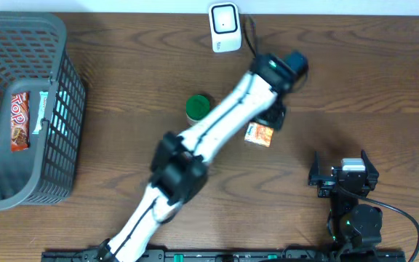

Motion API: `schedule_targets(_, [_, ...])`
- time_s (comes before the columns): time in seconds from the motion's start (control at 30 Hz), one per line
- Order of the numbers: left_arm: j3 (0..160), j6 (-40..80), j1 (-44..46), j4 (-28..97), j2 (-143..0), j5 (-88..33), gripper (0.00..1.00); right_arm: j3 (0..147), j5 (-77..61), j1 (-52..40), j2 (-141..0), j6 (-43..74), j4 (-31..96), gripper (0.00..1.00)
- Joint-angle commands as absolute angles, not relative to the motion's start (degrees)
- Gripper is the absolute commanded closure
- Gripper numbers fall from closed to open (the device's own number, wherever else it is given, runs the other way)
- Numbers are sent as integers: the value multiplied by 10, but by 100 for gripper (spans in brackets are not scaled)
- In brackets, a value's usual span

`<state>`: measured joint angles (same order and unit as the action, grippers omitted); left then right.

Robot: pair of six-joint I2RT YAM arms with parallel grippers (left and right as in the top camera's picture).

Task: Scan the item barcode
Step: 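Carry the snack box past the scanner and place it right of the jar, then return the left gripper to the basket, then grasp the mint-green ZAPPY wipes pack in the basket with the left gripper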

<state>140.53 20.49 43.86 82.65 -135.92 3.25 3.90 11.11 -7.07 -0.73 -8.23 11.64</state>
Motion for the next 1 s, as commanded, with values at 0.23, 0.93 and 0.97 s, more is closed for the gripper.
schedule_targets(0.23, [1444, 185, 178, 861, -1029, 61, 2, 37, 110, -76, -4, -88, 115, 1])
schedule_targets(0.93, [1262, 335, -301, 892, -990, 46, 2, 37, 110, -76, -4, -88, 115, 1])
schedule_targets(0.97, [1234, 335, -306, 872, -990, 40, 2, 37, 110, -76, -4, -88, 116, 1])
